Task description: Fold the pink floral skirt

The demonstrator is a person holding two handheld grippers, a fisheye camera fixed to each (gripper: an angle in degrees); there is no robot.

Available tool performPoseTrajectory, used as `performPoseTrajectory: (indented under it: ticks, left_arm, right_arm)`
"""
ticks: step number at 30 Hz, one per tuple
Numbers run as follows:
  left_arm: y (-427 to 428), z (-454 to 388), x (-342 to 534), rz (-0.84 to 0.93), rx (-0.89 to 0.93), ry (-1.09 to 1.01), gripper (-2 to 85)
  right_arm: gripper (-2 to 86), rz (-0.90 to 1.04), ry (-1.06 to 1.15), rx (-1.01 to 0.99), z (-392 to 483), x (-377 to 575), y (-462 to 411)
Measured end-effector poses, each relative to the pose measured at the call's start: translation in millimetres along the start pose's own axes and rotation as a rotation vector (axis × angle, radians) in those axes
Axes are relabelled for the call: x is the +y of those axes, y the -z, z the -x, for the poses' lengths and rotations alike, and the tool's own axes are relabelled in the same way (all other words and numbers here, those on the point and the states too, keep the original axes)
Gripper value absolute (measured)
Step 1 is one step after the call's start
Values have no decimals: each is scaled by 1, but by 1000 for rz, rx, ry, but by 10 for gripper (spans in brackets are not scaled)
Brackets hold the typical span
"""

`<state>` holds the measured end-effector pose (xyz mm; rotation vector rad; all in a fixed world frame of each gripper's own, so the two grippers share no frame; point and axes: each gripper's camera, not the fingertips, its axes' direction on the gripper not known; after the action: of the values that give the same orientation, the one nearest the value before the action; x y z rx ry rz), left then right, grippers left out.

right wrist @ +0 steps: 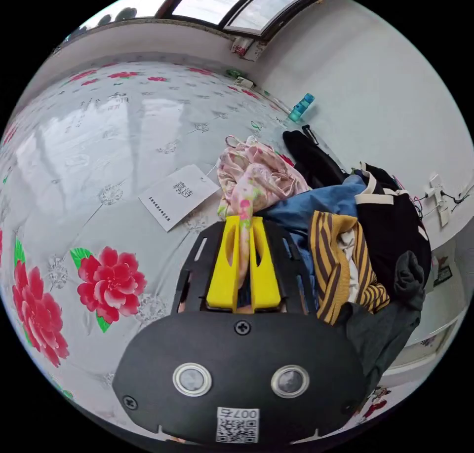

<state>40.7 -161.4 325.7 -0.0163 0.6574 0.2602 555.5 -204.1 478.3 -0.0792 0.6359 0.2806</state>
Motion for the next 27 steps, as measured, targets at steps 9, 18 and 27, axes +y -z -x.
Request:
performPoseTrajectory:
  ticks: [9,18,27]
  left_arm:
    - [17,5,13,-33,-37,8,30]
    - [50,-9,16,-8,-35,-84,48]
    - [117,-15,54,-113,101,-118,91]
  right_arm:
    - [4,-326,58,-26,-44,51,99]
    - [1,-608,597,229,-14,132,216]
    - [0,-670,508,-584,-40,141,361]
